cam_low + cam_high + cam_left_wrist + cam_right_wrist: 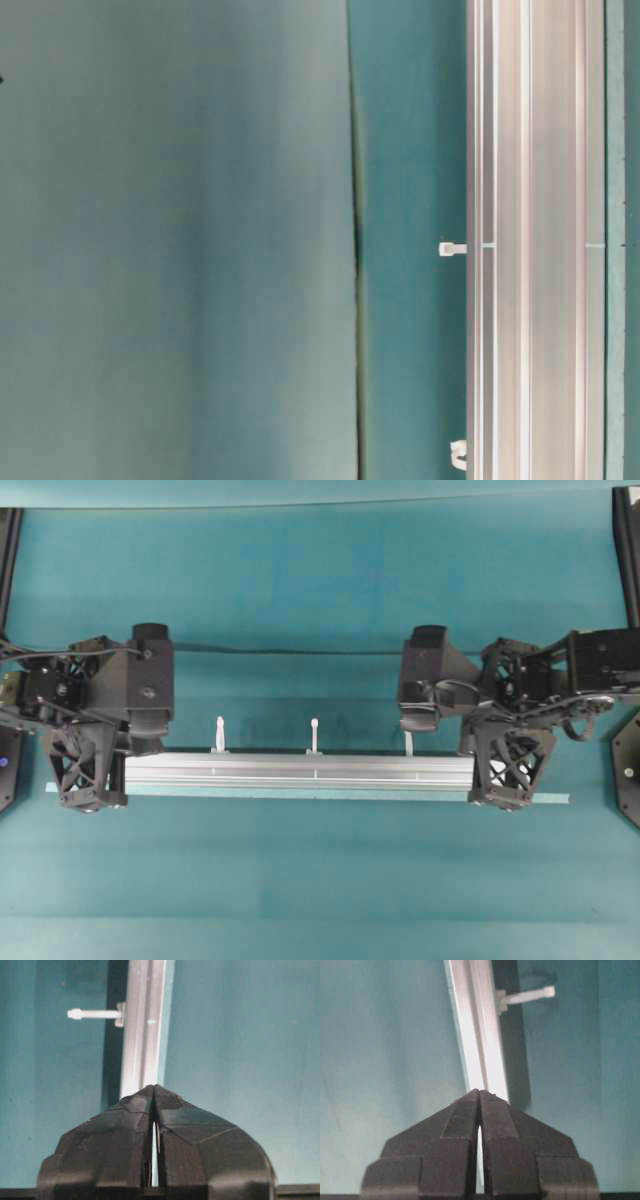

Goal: Lift the large metal rail with both hands.
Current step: 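Lower both grippers over the rail ends and close on the rail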

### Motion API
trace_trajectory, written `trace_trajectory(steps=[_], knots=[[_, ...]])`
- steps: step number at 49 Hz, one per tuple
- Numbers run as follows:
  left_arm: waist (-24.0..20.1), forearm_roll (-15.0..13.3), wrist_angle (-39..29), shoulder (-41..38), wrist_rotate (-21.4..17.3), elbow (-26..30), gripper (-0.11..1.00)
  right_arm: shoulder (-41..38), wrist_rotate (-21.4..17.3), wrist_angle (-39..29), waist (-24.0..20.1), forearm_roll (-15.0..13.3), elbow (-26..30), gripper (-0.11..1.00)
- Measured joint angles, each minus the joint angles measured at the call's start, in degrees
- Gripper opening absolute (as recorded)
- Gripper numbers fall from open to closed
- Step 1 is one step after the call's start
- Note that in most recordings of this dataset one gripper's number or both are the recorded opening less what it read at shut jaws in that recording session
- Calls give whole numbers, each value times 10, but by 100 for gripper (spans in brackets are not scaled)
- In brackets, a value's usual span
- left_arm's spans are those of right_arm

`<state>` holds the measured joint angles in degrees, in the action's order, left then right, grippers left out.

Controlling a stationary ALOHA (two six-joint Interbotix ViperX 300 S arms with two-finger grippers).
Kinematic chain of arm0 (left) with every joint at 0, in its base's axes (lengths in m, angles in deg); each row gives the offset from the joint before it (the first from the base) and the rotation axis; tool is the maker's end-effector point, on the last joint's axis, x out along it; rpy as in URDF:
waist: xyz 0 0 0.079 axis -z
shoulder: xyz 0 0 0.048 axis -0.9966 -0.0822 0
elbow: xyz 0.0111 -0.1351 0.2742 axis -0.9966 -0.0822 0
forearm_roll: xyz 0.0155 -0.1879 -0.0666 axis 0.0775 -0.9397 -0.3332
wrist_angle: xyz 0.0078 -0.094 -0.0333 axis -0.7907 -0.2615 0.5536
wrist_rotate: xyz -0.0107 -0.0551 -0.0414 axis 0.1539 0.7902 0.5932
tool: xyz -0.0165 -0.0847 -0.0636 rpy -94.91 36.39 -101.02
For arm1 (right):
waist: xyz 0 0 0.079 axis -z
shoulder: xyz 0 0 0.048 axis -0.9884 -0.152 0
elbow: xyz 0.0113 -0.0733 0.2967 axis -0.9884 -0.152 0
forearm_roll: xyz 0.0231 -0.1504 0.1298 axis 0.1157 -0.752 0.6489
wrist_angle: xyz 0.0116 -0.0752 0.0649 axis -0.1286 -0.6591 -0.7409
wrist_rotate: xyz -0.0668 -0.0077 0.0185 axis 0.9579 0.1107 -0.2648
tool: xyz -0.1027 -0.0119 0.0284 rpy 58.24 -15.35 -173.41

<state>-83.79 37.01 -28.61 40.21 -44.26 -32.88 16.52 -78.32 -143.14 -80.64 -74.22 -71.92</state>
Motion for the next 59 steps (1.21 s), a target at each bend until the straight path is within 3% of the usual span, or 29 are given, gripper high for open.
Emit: trace_trajectory(steps=[7, 14, 17, 22, 27, 30, 35, 39, 59], knots=[[-1, 1, 0, -1, 1, 0, 0, 0, 9, 8, -4, -1, -1, 1], [0, 0, -1, -4, 2, 0, 12, 0, 29, 15, -14, -1, -13, 1], [0, 0, -2, -6, 3, 0, 23, 0, 31, 19, -18, -1, -17, 4], [0, 0, -3, -15, 3, -4, 54, 0, 29, 29, -18, -1, -18, 14], [1, 0, -3, -29, 2, -8, 84, 0, 19, 40, -18, -1, -20, 37], [4, 1, -3, -37, -4, -8, 94, -2, 13, 44, -18, -2, -22, 56], [11, 2, -1, -51, -12, -7, 92, -5, 9, 47, -18, -5, -26, 84], [11, 3, 3, -59, -19, -7, 92, -10, 8, 54, -18, -19, -34, 95], [-11, 4, 47, -92, -24, -17, 98, -13, 6, 112, -19, -30, -76, 96]])
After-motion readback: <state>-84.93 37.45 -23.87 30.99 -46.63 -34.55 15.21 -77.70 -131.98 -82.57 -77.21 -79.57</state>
